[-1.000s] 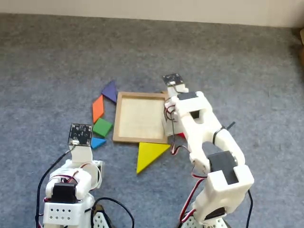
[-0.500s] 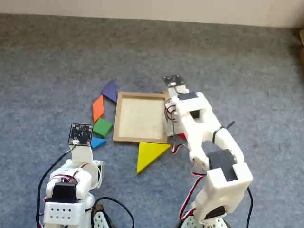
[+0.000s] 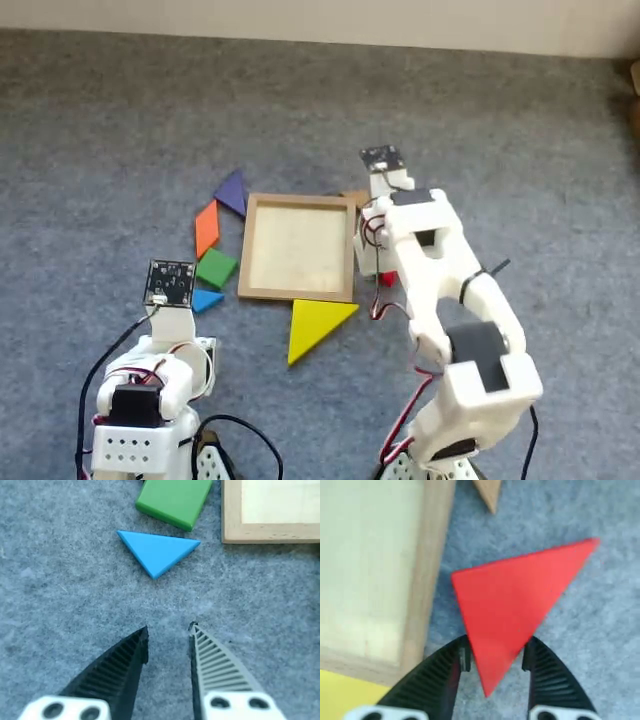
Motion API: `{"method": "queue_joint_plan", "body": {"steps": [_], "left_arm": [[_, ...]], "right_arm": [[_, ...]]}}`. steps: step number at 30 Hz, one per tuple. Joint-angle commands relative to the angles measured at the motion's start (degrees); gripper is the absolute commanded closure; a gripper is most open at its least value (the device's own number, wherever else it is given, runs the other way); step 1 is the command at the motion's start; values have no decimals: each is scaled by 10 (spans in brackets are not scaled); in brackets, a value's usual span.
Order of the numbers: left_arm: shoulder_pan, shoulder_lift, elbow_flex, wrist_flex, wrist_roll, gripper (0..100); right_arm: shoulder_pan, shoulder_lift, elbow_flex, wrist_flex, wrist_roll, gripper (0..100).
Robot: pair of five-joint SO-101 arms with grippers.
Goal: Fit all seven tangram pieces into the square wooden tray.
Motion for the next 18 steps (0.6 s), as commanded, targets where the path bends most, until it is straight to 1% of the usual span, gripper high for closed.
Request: {"method": "queue_joint_plan", "body": {"steps": [1, 5, 11, 14, 16, 18], "left_arm": [[-8, -25, 11, 4, 4, 858], [-8, -25, 11, 4, 4, 858], [-8, -25, 11, 4, 4, 858], [-8, -25, 11, 4, 4, 858], [-8, -25, 11, 4, 4, 858], [-8, -25, 11, 4, 4, 858]], "right_arm": [[3, -103, 24, 7, 7, 840], [3, -151, 47, 6, 7, 840], [3, -128, 47, -11, -1, 824], [3, -97, 37, -21, -67, 752], [2, -72, -1, -22, -115, 693], [-1, -46, -34, -19, -145, 652]]}}
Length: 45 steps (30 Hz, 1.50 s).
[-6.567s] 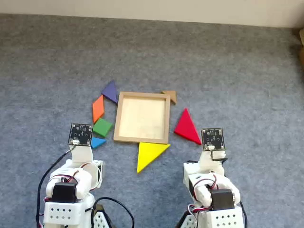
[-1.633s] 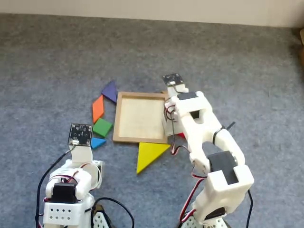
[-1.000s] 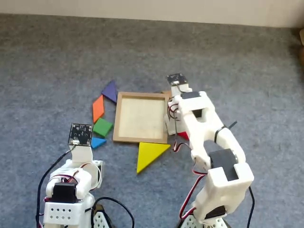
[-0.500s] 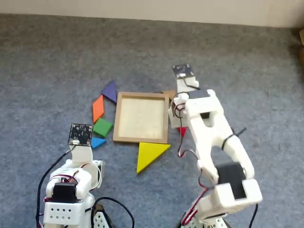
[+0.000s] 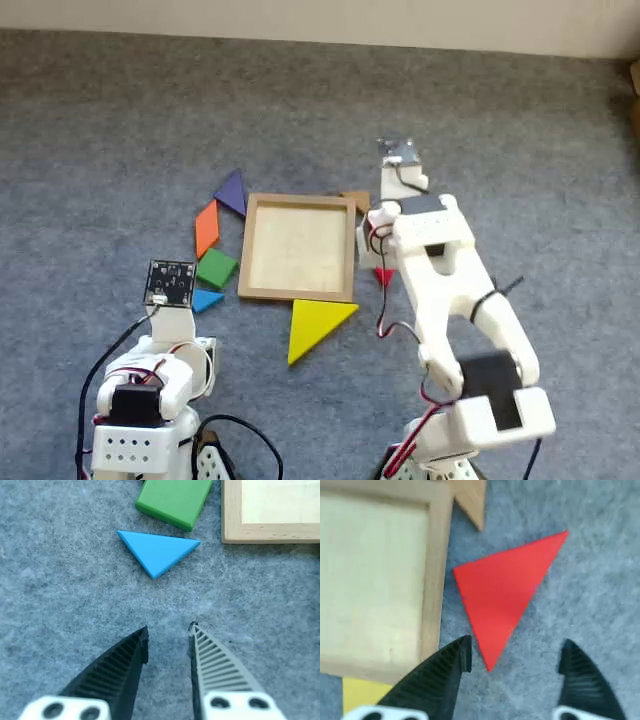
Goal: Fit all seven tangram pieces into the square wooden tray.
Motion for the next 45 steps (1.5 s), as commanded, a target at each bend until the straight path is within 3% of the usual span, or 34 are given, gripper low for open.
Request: {"method": "queue_joint_plan", "body": {"steps": [1, 9, 15, 26, 45], "left_arm": [[-8, -25, 11, 4, 4, 858], [-8, -25, 11, 4, 4, 858], [-8, -25, 11, 4, 4, 858], [-8, -25, 11, 4, 4, 858], [-8, -25, 11, 4, 4, 858]], "right_arm": [[-4, 23, -80, 1, -49, 648], [-17, 115, -211, 65, -53, 648], [-23, 160, -257, 63, -111, 648], [-23, 262, -330, 65, -112, 648], [-22, 284, -335, 67, -112, 649]]}}
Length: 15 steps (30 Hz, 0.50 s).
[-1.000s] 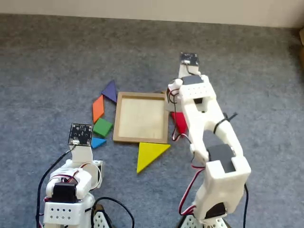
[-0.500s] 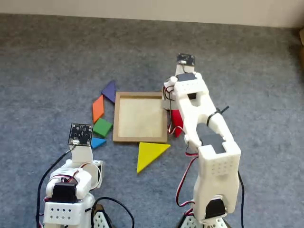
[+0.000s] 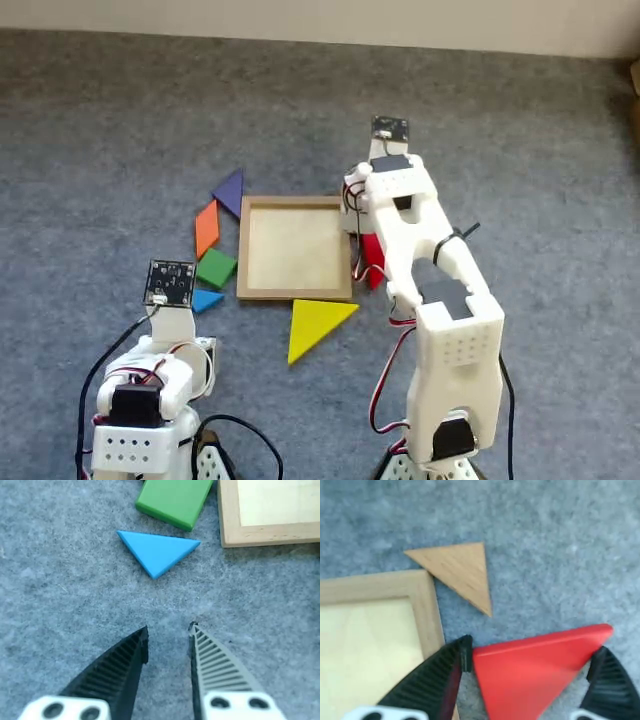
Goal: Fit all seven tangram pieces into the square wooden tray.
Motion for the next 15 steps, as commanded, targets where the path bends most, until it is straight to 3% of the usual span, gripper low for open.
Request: {"method": "queue_joint_plan", "body": {"steps": [1, 7, 15], "left_arm": [[-8, -25, 11, 4, 4, 858], [-8, -25, 11, 4, 4, 858], [-8, -25, 11, 4, 4, 858]], "right_arm": [[-7, -10, -28, 7, -4, 652], [-7, -9, -27, 7, 1, 748], [-6, -12, -27, 44, 45, 752]]}}
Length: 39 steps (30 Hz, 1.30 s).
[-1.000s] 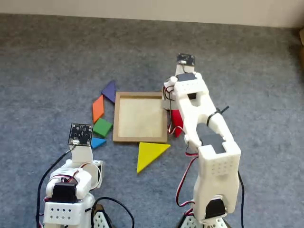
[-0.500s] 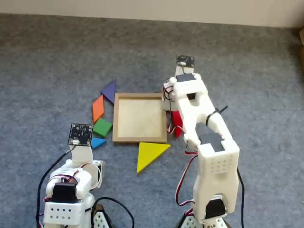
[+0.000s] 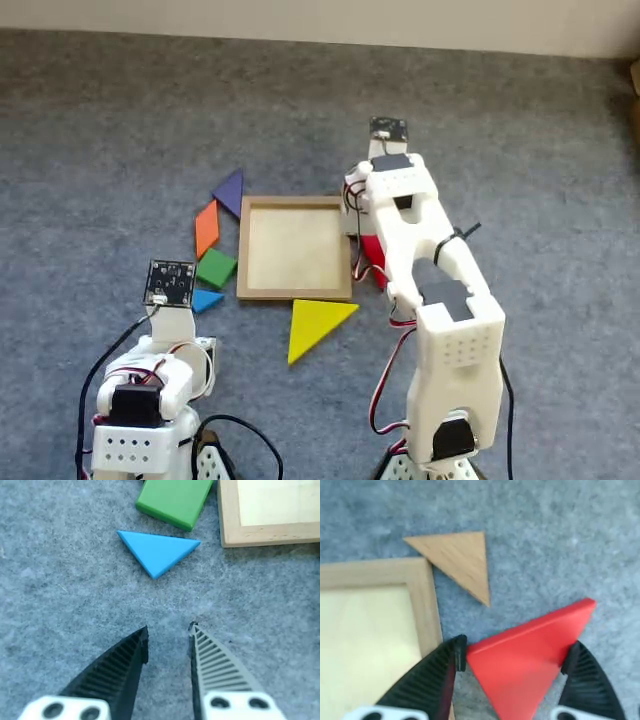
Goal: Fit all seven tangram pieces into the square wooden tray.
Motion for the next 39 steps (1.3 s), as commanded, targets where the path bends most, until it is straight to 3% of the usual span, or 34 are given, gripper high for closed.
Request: {"method": "queue_joint_plan", "body": {"steps": [1, 17, 31, 39], "left_arm": [[-8, -25, 11, 4, 4, 858], [-8, -25, 11, 4, 4, 858], [-8, -25, 11, 4, 4, 858], [-8, -25, 11, 4, 4, 858]], "right_arm": [[-5, -11, -26, 17, 16, 752], [5, -14, -30, 82, 91, 753], [7, -15, -29, 96, 96, 816], [4, -135, 12, 88, 97, 816]]}}
